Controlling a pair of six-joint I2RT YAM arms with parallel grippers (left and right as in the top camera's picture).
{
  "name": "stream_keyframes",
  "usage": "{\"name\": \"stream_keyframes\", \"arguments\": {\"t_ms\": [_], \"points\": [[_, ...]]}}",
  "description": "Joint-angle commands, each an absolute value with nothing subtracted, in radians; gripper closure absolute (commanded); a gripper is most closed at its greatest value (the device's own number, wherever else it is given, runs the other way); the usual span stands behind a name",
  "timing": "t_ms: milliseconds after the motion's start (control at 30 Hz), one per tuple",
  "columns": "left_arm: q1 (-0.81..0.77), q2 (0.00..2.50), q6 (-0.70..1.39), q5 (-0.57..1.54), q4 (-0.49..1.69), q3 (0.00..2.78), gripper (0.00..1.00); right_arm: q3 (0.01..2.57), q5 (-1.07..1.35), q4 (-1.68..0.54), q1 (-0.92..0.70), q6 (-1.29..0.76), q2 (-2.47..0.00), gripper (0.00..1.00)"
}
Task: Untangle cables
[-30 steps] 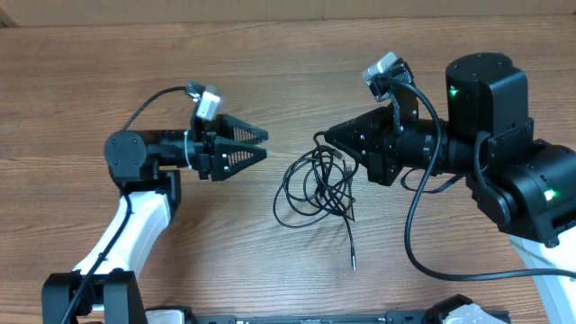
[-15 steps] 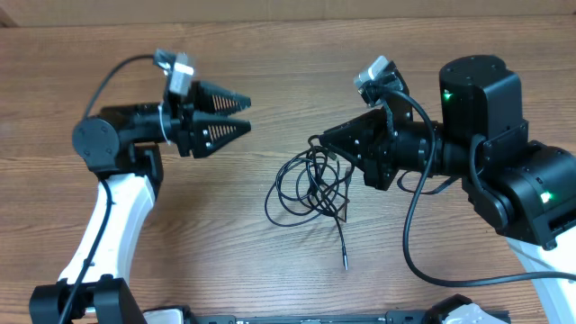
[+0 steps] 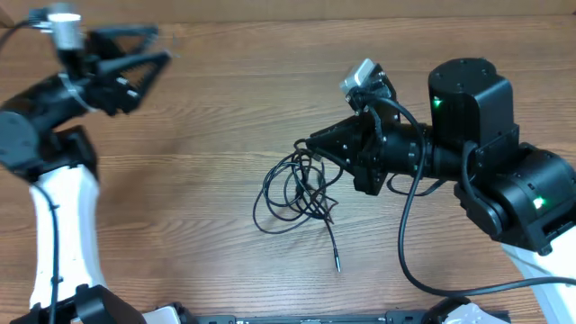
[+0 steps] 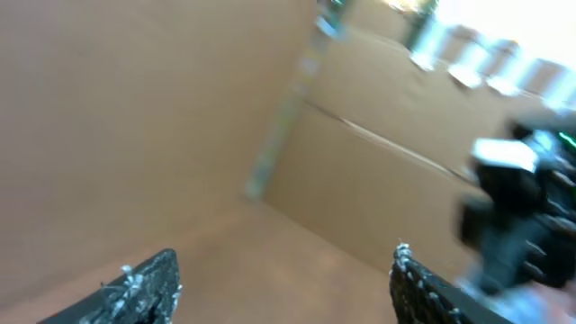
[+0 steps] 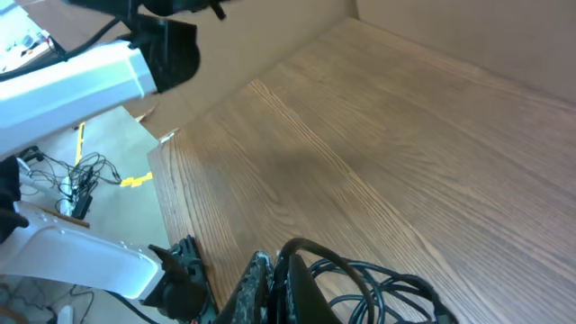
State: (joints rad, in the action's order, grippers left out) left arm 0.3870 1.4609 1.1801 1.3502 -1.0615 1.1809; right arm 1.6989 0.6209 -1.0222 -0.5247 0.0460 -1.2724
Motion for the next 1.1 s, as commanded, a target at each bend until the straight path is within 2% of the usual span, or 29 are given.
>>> {"name": "stream_keyframes", "arguments": {"t_ms": [0, 267, 400, 567, 633, 667, 700, 767, 867, 1067], "points": [[0.490, 1.462, 0.972, 1.242, -0.941, 1.233, 0.21, 1.736, 0.623, -0.995, -0.535, 0.054, -1.257, 0.96], [0.618, 1.460, 0.528, 1.154, -0.282, 1.341, 0.21, 1.773, 0.623, -0.944, -0.535, 0.049, -1.257, 0.94], [0.585, 1.441, 0.236, 0.960, 0.120, 1.444, 0.20, 1.774, 0.614, -0.945, -0.535, 0.027, -1.257, 0.93], [0.437, 1.432, -0.137, 0.564, 0.640, 1.628, 0.16, 1.774, 0.580, -0.951, -0.535, 0.027, -1.257, 0.93], [0.364, 1.432, -0.189, 0.429, 0.765, 1.681, 0.14, 1.774, 0.552, -0.955, -0.535, 0.027, -1.257, 0.81], [0.328, 1.432, -0.191, 0.370, 0.818, 1.703, 0.11, 1.774, 0.533, -0.963, -0.535, 0.027, -1.257, 0.68], [0.300, 1.432, -0.191, 0.337, 0.860, 1.719, 0.10, 1.774, 0.516, -0.973, -0.535, 0.027, -1.257, 0.52], [0.245, 1.431, -0.178, 0.295, 0.949, 1.736, 0.04, 1.774, 0.465, -1.012, -0.535, 0.027, -1.257, 0.00], [0.184, 1.430, -0.148, 0.288, 1.074, 1.736, 0.00, 1.774, 0.395, -1.065, -0.533, 0.027, -1.257, 0.00], [0.081, 1.431, -0.065, 0.200, 1.335, 1.735, 0.00, 1.774, 0.382, -1.097, -0.533, 0.027, -1.257, 0.00]]}}
